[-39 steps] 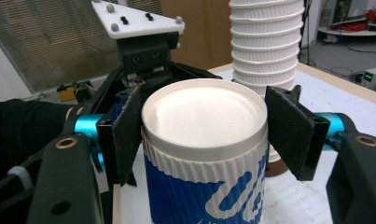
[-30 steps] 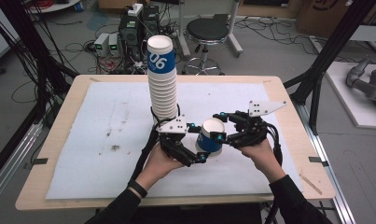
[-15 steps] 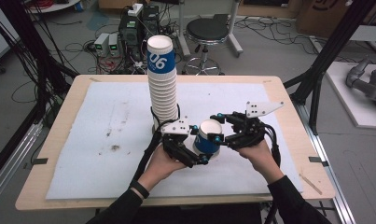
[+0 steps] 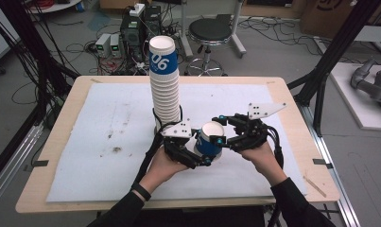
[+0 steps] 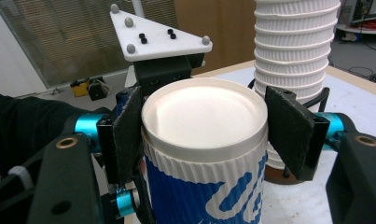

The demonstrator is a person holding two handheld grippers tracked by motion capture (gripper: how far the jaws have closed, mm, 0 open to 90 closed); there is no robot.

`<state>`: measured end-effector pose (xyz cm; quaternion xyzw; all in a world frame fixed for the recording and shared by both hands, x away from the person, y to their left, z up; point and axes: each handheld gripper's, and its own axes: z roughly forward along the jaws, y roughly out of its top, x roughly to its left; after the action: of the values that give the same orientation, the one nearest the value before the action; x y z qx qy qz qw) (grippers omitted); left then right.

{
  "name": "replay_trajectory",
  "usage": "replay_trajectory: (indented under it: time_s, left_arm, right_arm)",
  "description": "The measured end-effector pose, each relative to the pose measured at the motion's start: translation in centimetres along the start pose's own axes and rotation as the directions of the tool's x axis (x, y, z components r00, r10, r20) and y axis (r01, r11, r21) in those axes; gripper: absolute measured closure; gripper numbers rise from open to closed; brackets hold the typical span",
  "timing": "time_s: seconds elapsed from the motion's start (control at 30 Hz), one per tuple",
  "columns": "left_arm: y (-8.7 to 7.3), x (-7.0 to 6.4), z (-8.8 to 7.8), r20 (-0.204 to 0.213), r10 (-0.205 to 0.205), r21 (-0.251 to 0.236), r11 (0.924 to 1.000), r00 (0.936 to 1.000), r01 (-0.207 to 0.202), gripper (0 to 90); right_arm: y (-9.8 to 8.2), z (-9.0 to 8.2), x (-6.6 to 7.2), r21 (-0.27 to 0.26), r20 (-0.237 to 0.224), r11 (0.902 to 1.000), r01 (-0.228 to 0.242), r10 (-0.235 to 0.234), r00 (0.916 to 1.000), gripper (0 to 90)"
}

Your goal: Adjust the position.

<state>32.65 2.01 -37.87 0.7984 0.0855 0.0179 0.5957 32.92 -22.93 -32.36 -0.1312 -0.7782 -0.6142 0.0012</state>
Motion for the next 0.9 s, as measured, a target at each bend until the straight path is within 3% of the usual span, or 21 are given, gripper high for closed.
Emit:
replay_trajectory:
  time_s: [0.2, 0.37, 0.5, 0.6, 0.67, 0.77, 0.83, 0.87, 0.9]
  left_arm:
    - [0.2, 0.1, -0.3, -0.002, 0.017, 0.019, 0.9997, 0.9998, -0.017, 20.8]
    - [0.6, 0.0, -0.5, 0.004, 0.04, 0.054, 0.9977, 0.9992, -0.04, 21.5]
    - [0.9, 0.0, -0.7, 0.006, 0.046, 0.076, 0.996, 0.9989, -0.046, 22.1]
    - [1.3, 0.2, -1.0, 0.003, 0.059, 0.137, 0.9888, 0.9982, -0.059, 22.2]
    - [1.4, 0.2, -1.1, 0.001, 0.062, 0.149, 0.987, 0.9981, -0.061, 22.2]
    - [1.7, 0.1, -1.1, -0.005, 0.071, 0.202, 0.9771, 0.9975, -0.069, 22.6]
    - [1.9, 0.0, -1.1, -0.007, 0.081, 0.253, 0.9643, 0.9967, -0.077, 22.9]
    - [1.9, 0.0, -1.1, -0.007, 0.081, 0.253, 0.9643, 0.9967, -0.077, 23.0]
    - [2.0, -0.1, -1.0, -0.012, 0.096, 0.283, 0.9549, 0.9953, -0.089, 23.0]
  right_arm:
    - [0.0, -0.1, 0.0, -0.001, -0.004, 1.0, -0.004, 0.004, 1.0, 31.0]
    - [0.1, -0.1, -0.2, 0.015, -0.004, 0.9998, -0.013, 0.014, 0.9999, 21.1]
    - [0.2, -0.5, -0.3, 0.023, -0.011, 0.9997, -0.013, 0.013, 0.9999, 19.3]
    - [0.5, -1.1, -0.4, 0.033, -0.006, 0.9994, -0.013, 0.013, 0.9999, 18.8]
    - [0.6, -1.3, -0.4, 0.043, -0.003, 0.999, -0.012, 0.012, 0.9999, 18.8]
    - [0.9, -1.5, -0.4, 0.089, 0.004, 0.996, -0.002, 0.002, 1.0, 18.8]
    - [1.1, -1.4, -0.2, 0.142, 0.004, 0.9898, 0.01, -0.01, 0.9999, 18.8]
    - [1.1, -1.4, -0.2, 0.142, 0.004, 0.9898, 0.01, -0.01, 0.9999, 18.8]
    - [1.1, -1.2, -0.1, 0.178, 0.005, 0.9838, 0.022, -0.023, 0.9997, 18.8]
